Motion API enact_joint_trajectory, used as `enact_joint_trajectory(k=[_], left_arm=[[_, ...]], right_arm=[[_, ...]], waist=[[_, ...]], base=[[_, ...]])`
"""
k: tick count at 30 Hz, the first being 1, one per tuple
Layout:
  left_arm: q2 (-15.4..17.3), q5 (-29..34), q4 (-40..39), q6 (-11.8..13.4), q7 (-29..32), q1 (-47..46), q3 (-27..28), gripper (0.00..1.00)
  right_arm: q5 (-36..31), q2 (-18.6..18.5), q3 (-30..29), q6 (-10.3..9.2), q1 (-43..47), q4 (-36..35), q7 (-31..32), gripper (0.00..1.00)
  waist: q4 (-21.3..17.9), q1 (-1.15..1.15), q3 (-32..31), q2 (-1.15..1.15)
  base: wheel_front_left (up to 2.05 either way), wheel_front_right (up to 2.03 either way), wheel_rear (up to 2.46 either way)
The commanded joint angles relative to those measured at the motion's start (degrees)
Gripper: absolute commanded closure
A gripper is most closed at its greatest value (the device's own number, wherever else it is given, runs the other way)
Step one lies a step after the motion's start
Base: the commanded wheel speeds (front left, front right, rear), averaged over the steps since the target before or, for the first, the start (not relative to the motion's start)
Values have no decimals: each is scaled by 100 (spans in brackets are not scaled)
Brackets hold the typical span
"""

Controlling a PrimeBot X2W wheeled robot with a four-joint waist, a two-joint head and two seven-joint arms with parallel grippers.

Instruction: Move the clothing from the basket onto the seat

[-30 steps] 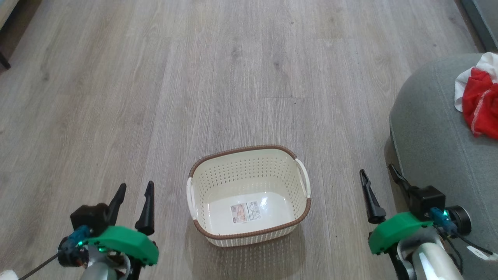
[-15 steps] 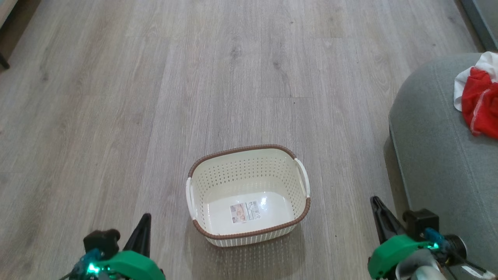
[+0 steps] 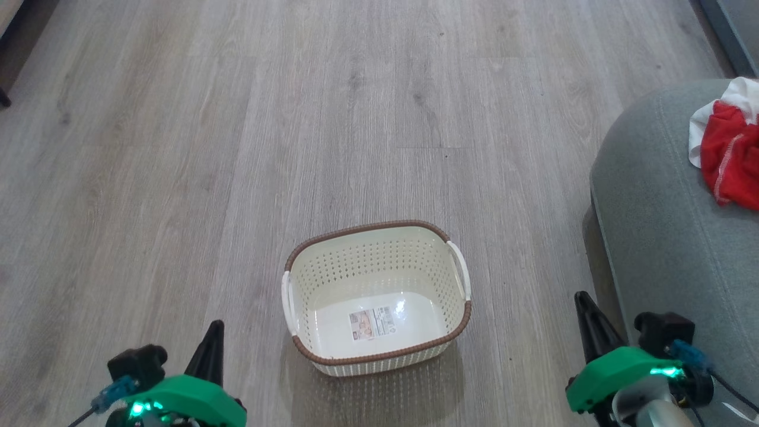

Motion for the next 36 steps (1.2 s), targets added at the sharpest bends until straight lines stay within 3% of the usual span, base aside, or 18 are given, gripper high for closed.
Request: enact_joint_trajectory(k=[1, 36], left_arm=[[6, -160, -226, -1, 40, -288, 83, 100], [5, -2359, -562, -4, 645, -352, 351, 100]], right_arm=[[196, -4, -38, 0, -235, -221, 37, 100], [2773, 3, -243, -1, -264, -563, 638, 100]], waist=[[-3, 0, 0, 0], [-90, 0, 7, 0]], base=[[0, 0, 0], [0, 0, 0]])
